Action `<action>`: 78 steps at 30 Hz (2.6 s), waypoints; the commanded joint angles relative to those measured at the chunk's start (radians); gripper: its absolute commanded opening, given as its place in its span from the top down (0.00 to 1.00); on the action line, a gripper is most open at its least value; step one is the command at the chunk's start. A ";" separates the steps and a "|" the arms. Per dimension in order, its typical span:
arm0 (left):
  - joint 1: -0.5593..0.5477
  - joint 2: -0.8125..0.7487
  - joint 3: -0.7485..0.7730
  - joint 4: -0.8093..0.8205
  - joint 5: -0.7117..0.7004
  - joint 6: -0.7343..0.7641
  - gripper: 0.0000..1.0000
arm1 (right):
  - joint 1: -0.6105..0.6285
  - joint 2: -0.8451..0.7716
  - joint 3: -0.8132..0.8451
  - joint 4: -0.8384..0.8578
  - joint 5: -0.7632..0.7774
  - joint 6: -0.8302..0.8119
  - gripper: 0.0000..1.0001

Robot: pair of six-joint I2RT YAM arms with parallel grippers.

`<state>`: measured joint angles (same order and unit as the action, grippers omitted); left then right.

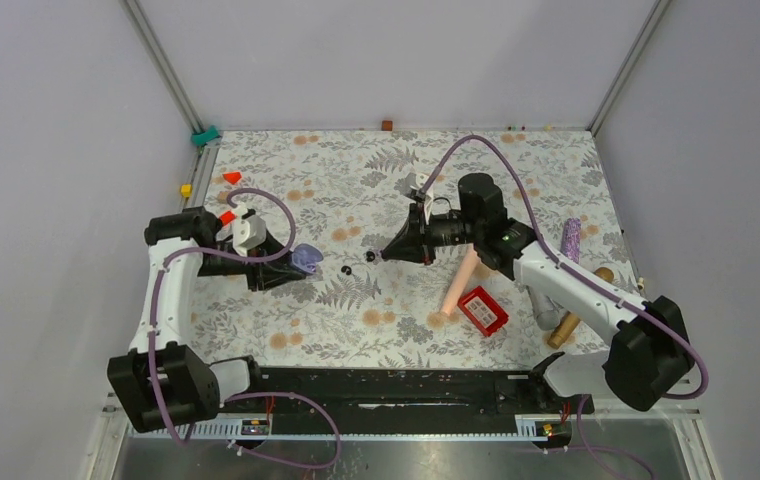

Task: Insert the wireless bluetooth earbuds into the charging case
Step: Pick up the earbud from the center of the board, then place the earbud in the charging case.

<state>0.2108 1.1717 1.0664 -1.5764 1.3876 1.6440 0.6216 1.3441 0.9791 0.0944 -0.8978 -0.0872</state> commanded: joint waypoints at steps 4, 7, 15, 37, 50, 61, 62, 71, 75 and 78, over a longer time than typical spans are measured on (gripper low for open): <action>-0.105 0.085 0.083 -0.036 -0.012 -0.009 1.00 | -0.008 -0.072 0.008 0.247 -0.148 0.352 0.94; -0.148 0.123 0.126 -0.035 -0.037 -0.040 1.00 | -0.013 -0.092 -0.017 0.301 -0.153 0.398 0.94; -0.218 0.187 0.214 -0.034 -0.084 -0.086 1.00 | -0.048 -0.066 -0.079 0.321 -0.161 0.375 0.94; -0.446 0.456 0.286 -0.036 0.139 -0.122 1.00 | -0.049 -0.042 -0.184 0.904 -0.222 0.720 0.95; -0.503 0.525 0.205 -0.033 0.264 -0.088 1.00 | -0.042 -0.027 -0.231 1.023 -0.191 0.714 0.96; -0.530 0.503 0.180 -0.034 0.265 -0.064 1.00 | -0.001 0.005 -0.236 0.964 -0.170 0.635 0.94; -0.534 0.500 0.177 -0.033 0.266 -0.061 1.00 | 0.007 0.009 -0.233 0.964 -0.169 0.634 0.94; -0.552 0.501 0.179 -0.033 0.267 -0.068 1.00 | 0.031 0.027 -0.233 0.963 -0.164 0.611 0.94; -0.558 0.502 0.178 -0.034 0.267 -0.073 1.00 | 0.035 0.033 -0.238 0.966 -0.160 0.601 0.93; -0.562 0.501 0.179 -0.033 0.268 -0.076 1.00 | 0.040 0.037 -0.241 0.967 -0.159 0.589 0.93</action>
<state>-0.3424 1.7031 1.2480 -1.5707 1.5150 1.5433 0.6441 1.3762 0.7406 1.0218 -1.0668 0.5400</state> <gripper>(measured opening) 0.333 0.066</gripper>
